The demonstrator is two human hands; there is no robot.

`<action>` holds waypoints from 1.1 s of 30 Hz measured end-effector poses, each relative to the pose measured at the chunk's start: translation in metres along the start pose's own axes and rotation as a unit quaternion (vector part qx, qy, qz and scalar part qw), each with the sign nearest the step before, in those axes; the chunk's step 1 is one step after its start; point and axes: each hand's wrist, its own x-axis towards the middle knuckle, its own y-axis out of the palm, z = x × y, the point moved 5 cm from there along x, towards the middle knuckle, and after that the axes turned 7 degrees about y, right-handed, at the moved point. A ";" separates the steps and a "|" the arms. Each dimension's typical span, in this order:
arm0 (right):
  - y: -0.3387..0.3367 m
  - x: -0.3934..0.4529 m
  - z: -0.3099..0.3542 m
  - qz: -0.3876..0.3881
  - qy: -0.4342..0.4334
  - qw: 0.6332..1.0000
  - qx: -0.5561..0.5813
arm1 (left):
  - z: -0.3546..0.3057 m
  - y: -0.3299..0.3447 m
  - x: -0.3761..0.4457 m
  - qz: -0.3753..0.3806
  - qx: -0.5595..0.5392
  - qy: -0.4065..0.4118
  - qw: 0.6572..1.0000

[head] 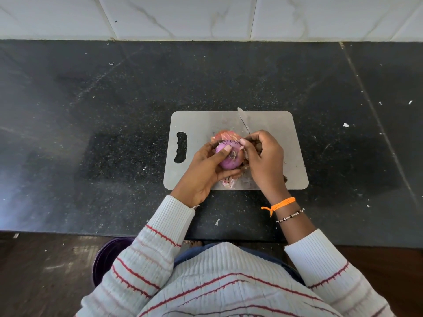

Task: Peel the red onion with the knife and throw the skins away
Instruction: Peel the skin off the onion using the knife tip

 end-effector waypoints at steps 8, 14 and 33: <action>-0.006 0.003 -0.015 0.040 0.014 0.996 -0.078 | -0.010 -0.002 0.005 0.020 -0.054 0.034 0.998; -0.010 -0.003 0.023 0.047 0.005 0.994 0.098 | -0.009 0.003 0.005 0.016 -0.036 0.056 0.998; -0.006 -0.003 0.017 0.022 -0.014 1.000 0.018 | -0.007 0.003 0.002 0.006 -0.007 0.065 0.998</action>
